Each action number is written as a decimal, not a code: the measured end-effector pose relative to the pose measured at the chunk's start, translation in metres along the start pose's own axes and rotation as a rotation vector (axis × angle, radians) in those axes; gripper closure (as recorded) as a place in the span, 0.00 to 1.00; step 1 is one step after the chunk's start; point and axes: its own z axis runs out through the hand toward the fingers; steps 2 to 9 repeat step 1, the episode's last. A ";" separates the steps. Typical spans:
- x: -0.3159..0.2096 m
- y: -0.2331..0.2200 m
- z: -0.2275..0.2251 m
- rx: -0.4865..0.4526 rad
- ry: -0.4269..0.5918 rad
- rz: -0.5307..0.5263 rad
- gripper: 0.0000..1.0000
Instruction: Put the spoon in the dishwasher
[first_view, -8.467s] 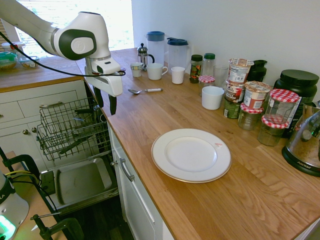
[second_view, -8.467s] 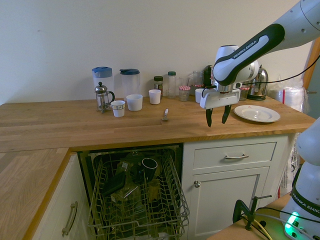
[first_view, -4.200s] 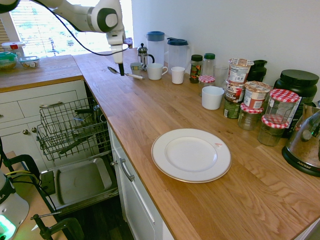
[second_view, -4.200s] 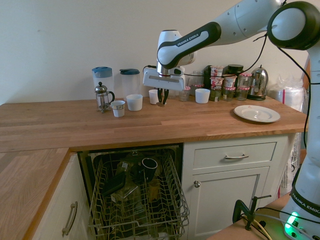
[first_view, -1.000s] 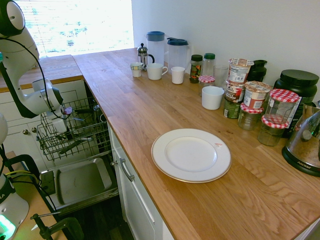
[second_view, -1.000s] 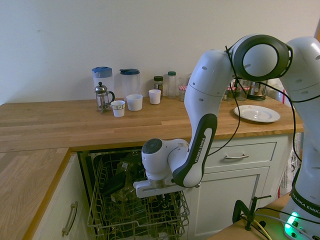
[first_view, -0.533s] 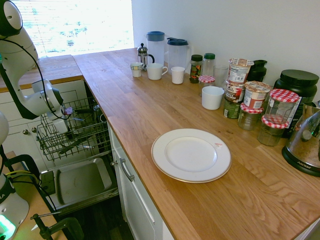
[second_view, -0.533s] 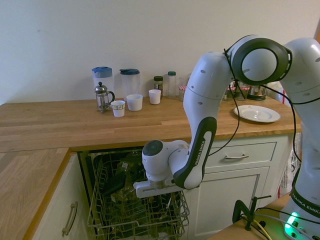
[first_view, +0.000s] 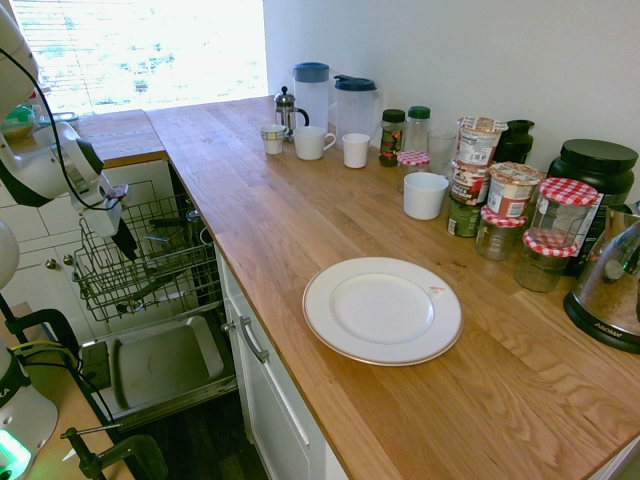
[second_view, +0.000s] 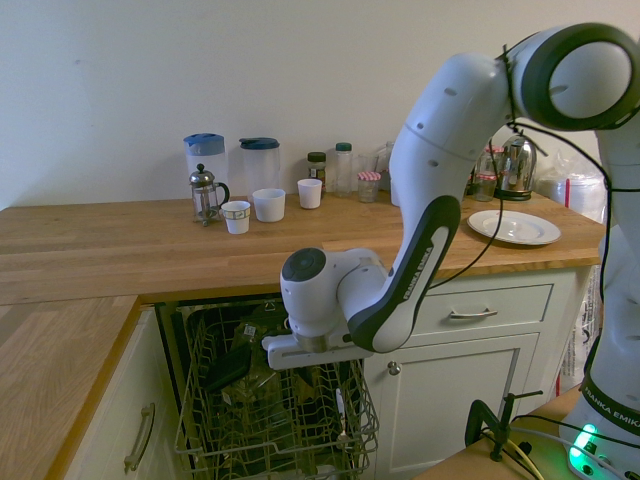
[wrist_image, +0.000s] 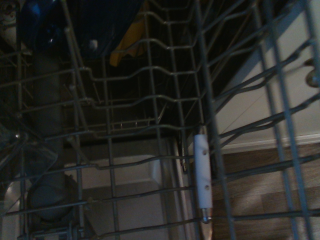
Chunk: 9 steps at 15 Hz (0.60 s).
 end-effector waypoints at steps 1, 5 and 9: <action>0.003 0.004 -0.016 0.003 0.004 0.008 0.00; 0.003 0.004 -0.016 0.003 0.004 0.008 0.00; 0.003 0.004 -0.016 0.003 0.004 0.008 0.00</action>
